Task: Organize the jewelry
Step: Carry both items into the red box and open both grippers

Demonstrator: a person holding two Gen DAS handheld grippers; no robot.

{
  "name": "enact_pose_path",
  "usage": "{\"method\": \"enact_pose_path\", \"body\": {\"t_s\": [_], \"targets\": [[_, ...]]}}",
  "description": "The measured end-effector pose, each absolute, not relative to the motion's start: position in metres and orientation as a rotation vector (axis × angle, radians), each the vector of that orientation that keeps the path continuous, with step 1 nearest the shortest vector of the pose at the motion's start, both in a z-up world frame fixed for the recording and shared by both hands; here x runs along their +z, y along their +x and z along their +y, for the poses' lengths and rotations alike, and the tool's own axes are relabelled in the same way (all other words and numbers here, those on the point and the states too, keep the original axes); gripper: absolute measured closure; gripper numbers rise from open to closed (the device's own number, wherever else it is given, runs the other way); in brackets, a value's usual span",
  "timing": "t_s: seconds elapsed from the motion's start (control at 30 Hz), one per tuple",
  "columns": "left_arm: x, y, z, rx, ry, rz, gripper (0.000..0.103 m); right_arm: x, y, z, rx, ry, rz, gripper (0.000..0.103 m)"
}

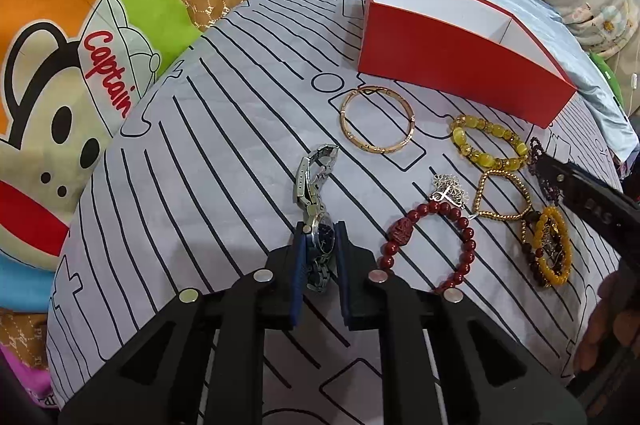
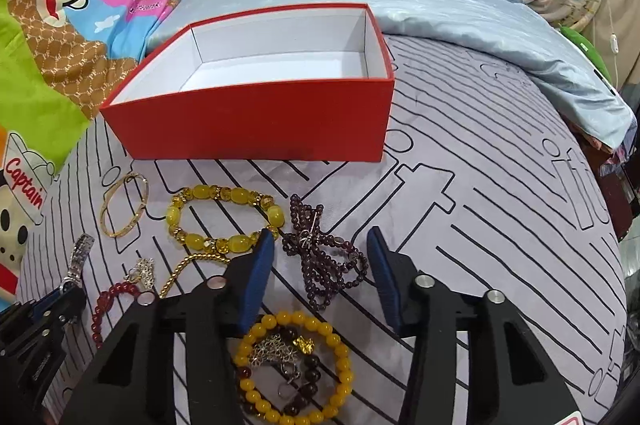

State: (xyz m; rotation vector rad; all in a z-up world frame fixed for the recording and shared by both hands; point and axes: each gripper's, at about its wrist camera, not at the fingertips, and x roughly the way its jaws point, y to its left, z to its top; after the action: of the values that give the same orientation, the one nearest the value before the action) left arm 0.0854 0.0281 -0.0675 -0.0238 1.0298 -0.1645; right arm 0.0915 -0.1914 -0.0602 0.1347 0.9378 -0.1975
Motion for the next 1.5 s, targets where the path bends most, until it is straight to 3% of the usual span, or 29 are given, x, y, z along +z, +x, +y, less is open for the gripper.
{"method": "enact_pose_path", "body": {"t_s": [0.07, 0.2, 0.23, 0.67, 0.97, 1.5], "targets": [[-0.067, 0.086, 0.029, -0.166, -0.030, 1.033, 0.093, -0.063, 0.092, -0.192, -0.194, 0.139, 0.939, 0.071], [-0.067, 0.086, 0.032, -0.170, -0.053, 1.044, 0.094, -0.062, 0.088, -0.192, -0.176, 0.148, 0.940, 0.095], [-0.066, 0.085, 0.032, -0.171, -0.062, 1.047, 0.094, -0.061, 0.087, -0.193, -0.173, 0.153, 0.939, 0.096], [-0.044, 0.067, 0.038, -0.189, -0.084, 1.021, 0.095, -0.025, 0.029, -0.194, -0.159, 0.217, 0.870, 0.097], [0.000, 0.055, 0.021, -0.254, -0.060, 0.939, 0.095, 0.006, 0.004, -0.188, -0.121, 0.227, 0.817, 0.097], [0.077, 0.156, -0.048, -0.332, 0.031, 0.748, 0.095, 0.062, 0.103, -0.202, -0.084, 0.174, 0.712, 0.097]]}}
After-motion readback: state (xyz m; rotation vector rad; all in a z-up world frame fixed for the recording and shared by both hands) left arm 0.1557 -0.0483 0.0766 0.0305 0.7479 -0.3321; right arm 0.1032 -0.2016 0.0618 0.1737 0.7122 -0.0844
